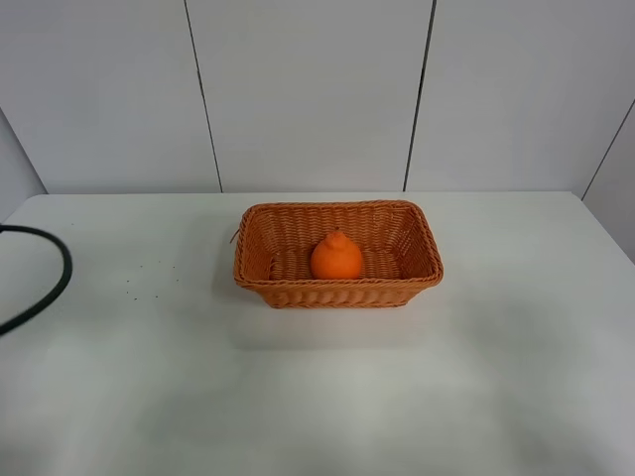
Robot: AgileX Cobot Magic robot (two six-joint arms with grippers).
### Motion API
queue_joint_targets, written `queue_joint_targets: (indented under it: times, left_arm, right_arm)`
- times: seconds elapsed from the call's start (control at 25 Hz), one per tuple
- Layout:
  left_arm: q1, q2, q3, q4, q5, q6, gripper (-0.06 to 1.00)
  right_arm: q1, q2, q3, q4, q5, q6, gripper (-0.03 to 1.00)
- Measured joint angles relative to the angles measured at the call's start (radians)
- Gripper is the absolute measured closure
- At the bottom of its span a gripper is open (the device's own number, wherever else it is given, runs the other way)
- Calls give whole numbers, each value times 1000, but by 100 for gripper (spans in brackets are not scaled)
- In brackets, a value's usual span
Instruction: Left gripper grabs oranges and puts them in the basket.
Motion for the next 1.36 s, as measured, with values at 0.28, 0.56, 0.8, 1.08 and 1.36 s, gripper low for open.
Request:
queue_joint_targets:
  times: [0.28, 0.56, 0.8, 1.08, 1.36]
  left_arm:
    - [0, -390, 146, -13, -70, -17, 9]
    - [0, -676, 148, -16, -72, -1, 9]
    - [0, -784, 148, -17, -71, 0, 9]
    - [0, -786, 148, -17, -71, 0, 9]
    - [0, -786, 148, -17, -71, 0, 9]
  right_arm:
    - [0, 0, 0, 0, 0, 0, 27]
    - [0, 0, 0, 0, 0, 0, 27]
    - [0, 0, 0, 0, 0, 0, 27]
    - [0, 0, 0, 0, 0, 0, 27]
    - [0, 0, 0, 0, 0, 0, 27]
